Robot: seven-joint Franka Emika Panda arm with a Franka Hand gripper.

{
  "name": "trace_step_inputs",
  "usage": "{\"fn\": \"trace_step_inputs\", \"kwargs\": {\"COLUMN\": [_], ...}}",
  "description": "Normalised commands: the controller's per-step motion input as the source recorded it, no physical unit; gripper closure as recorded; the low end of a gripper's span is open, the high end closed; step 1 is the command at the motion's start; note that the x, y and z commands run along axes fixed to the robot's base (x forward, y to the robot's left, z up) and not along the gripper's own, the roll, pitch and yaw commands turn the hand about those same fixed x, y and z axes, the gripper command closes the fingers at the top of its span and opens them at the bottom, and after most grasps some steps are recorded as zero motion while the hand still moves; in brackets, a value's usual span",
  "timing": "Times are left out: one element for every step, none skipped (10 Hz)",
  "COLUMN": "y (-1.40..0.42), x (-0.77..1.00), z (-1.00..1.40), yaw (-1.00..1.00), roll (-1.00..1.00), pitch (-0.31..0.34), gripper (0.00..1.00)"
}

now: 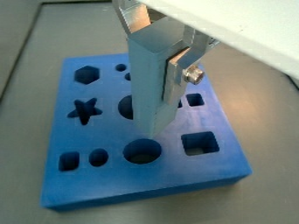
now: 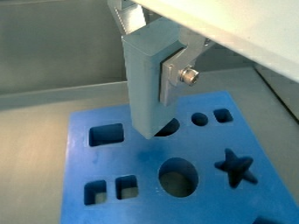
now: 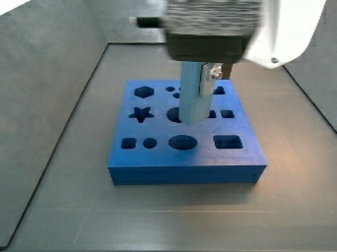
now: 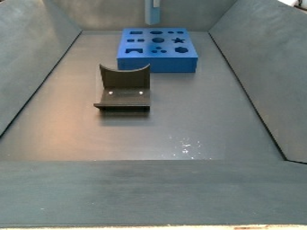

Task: Pick up the rectangle object. Move up. Move to above the board. Insert the rectangle object.
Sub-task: Insert the rectangle object.

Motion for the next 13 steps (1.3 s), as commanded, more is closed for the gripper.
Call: {"fn": "trace_step_inputs", "kwargs": {"y": [0.0,0.0,0.0,0.0,0.0,0.0,0.0,0.0,0.0,0.0,0.0,0.0,-0.07], "x": [0.0,0.0,0.0,0.0,0.0,0.0,0.0,0.0,0.0,0.0,0.07,0.0,0.74], "z": [0.0,0.0,0.0,0.0,0.0,-0.03,-0.05,-0.04,-0.04,-0.06,0.01,-0.02,-0.19], "yaw": [-1.0,-1.0,-1.0,-1.0,-1.0,-1.0,-1.0,-1.0,-1.0,-1.0,-0.4,0.0,-0.02], "roll": [0.0,0.0,0.0,0.0,0.0,0.0,0.0,0.0,0.0,-0.01,0.0,0.01,0.03], "pitch": [0.0,0.0,-0.011,-0.017,-0.029,-0.037,-0.049,-0.046,-0.051,-0.051,0.0,0.0,0.0], "gripper": [1.0,1.0,1.0,1.0,1.0,1.0,1.0,1.0,1.0,1.0,1.0,1.0,1.0]}}
